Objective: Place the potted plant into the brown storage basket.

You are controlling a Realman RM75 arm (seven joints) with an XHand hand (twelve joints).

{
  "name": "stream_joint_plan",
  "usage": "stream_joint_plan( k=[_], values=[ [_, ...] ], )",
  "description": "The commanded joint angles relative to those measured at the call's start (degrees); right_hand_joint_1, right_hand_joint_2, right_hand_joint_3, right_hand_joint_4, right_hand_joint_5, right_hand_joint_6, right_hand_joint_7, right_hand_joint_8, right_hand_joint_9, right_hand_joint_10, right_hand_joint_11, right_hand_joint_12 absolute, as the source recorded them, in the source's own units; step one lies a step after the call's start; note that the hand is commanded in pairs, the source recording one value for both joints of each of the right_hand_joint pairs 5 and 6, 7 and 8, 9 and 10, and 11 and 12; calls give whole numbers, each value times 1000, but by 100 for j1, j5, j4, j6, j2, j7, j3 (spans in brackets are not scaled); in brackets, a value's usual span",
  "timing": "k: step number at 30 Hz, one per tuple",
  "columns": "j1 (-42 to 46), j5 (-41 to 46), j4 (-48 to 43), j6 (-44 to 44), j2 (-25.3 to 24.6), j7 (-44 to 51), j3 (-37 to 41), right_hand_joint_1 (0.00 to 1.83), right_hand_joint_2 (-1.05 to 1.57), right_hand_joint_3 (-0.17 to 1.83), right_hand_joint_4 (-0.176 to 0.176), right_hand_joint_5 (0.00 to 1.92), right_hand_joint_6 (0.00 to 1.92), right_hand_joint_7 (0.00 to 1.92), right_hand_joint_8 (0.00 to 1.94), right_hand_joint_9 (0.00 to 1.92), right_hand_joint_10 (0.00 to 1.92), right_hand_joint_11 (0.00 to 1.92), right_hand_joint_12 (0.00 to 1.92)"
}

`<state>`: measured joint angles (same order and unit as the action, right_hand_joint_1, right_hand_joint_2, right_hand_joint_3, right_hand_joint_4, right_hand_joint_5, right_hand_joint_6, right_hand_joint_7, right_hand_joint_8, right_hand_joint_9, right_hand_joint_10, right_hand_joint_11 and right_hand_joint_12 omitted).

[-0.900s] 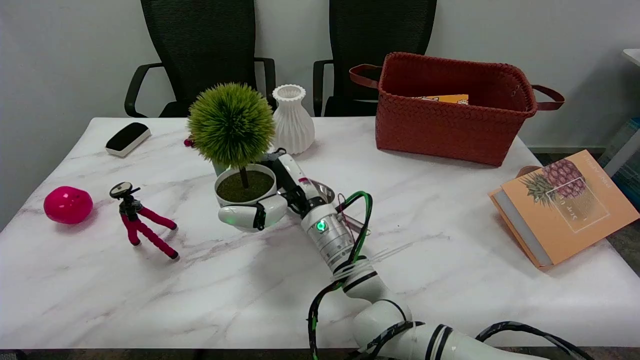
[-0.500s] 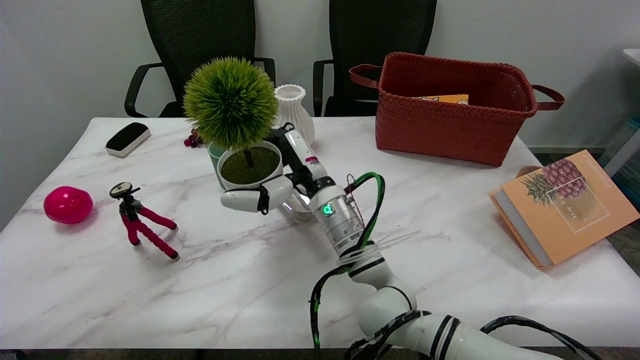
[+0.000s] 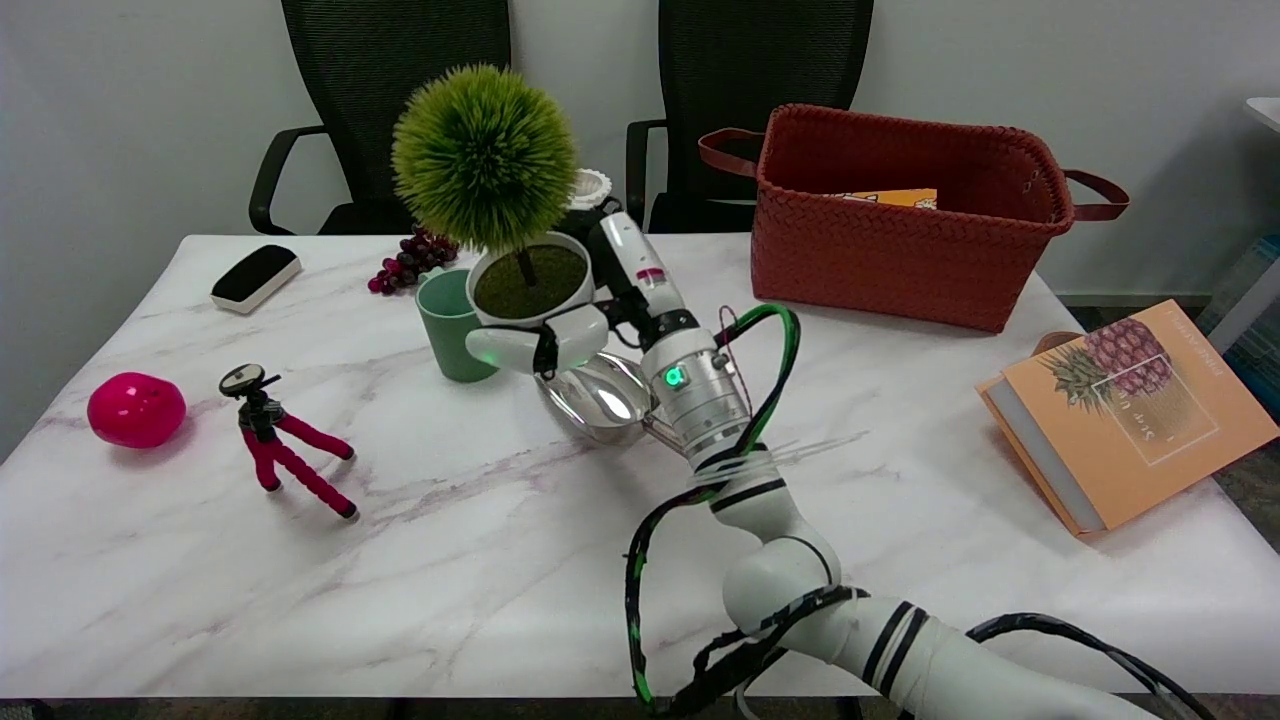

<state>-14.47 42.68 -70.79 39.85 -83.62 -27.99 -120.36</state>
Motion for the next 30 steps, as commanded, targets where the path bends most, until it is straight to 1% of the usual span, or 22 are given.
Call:
stream_joint_plan(
  k=[1,3,7,11,17,20,27,30],
  values=[
    [-494,334,-180,-90,89,1228,948,1071,614,744,0,1113,1113,1812,1812,1597,1597,1920,1920],
    [-689,522,-195,-112,169,1463,1157,1071,605,749,0,1105,1105,1802,1802,1590,1590,1920,1920],
    [-1090,1021,-195,-121,450,1896,1244,1073,577,764,0,1089,1089,1791,1791,1577,1577,1920,1920],
    [-1554,1912,-171,-168,843,2503,1212,1078,542,785,0,1079,1079,1774,1774,1562,1562,1920,1920],
    [-2106,2843,-83,-168,1296,3264,1213,1080,528,788,0,1073,1073,1771,1771,1554,1554,1920,1920],
    [-2318,3111,61,-136,1415,3547,1268,1079,524,795,0,1074,1074,1771,1771,1562,1562,1920,1920],
    [-2846,3734,501,-222,1713,3886,1331,1077,516,803,0,1076,1076,1774,1774,1566,1566,1920,1920],
    [-3090,3945,812,-321,1783,4062,1331,1076,517,802,0,1075,1075,1780,1780,1569,1569,1920,1920]
  ],
)
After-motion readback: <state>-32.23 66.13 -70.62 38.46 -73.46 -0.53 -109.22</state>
